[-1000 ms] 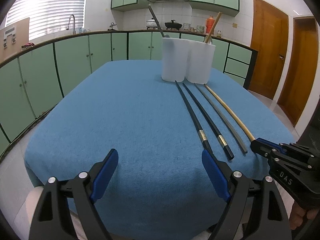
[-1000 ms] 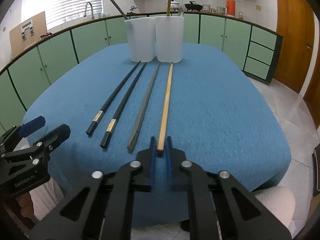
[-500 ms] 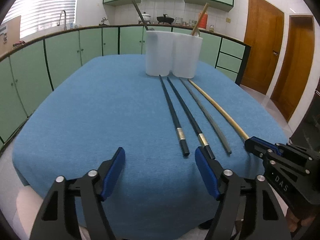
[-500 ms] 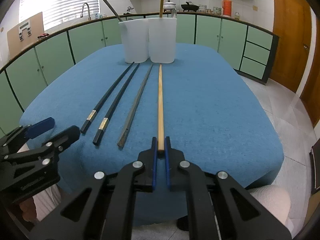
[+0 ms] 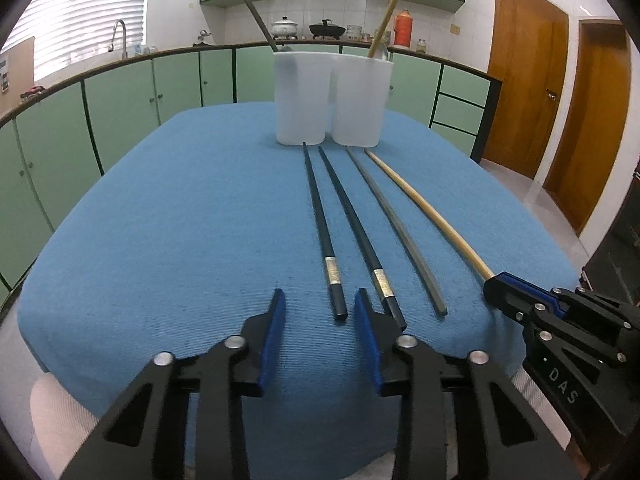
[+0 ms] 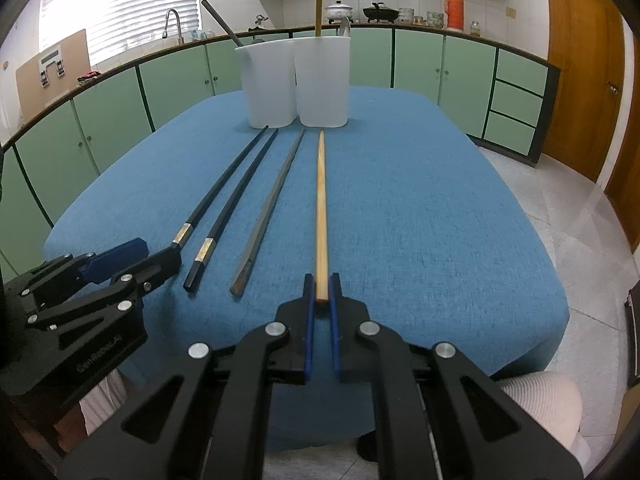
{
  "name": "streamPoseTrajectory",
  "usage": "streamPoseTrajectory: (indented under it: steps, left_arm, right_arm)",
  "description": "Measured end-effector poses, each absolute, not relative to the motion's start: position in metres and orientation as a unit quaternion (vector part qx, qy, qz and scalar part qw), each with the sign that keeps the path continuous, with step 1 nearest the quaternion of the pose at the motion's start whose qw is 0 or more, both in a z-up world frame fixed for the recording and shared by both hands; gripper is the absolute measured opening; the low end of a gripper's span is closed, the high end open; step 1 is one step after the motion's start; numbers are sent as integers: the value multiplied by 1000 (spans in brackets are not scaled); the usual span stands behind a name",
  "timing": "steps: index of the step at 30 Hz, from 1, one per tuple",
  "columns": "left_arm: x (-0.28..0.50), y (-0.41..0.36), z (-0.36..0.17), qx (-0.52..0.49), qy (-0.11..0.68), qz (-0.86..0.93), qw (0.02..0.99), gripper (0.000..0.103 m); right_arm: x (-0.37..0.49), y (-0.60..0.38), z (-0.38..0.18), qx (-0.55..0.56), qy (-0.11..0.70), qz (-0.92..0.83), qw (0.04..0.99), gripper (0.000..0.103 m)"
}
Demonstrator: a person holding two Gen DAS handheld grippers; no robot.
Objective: Organize utensils
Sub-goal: 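Grasp a black chopstick with the left tool while the right holds its wooden chopstick, then lift and carry the black chopstick to the holder with the left tool while the right carries its wooden one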
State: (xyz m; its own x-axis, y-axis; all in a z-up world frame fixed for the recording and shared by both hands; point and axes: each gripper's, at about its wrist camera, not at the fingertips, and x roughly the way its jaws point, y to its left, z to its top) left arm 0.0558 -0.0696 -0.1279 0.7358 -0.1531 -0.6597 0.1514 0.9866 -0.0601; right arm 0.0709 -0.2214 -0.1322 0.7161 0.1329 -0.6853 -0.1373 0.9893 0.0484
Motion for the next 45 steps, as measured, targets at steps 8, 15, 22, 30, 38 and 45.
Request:
streamPoseTrajectory:
  steps: [8, 15, 22, 30, 38, 45]
  left_arm:
    - [55, -71, -127, -10, 357, -85, 930, 7]
    - [48, -66, -117, -14, 345, -86, 934, 6]
    - [39, -58, -94, -17, 315, -83, 945, 6]
    - [35, -48, -57, -24, 268, -80, 960, 6]
    - [38, -41, -21, -32, 219, -73, 973, 6]
    - [47, -40, 7, -35, 191, -74, 978, 6]
  right_arm:
    - [71, -222, -133, -1, 371, 74, 926, 6]
    - [65, -223, -123, -5, 354, 74, 932, 6]
    - [58, -225, -101, -10, 326, 74, 943, 6]
    - [58, -231, -64, -23, 279, 71, 957, 6]
    - [65, -239, -23, -31, 229, 74, 970, 6]
    - [77, -244, 5, -34, 206, 82, 975, 6]
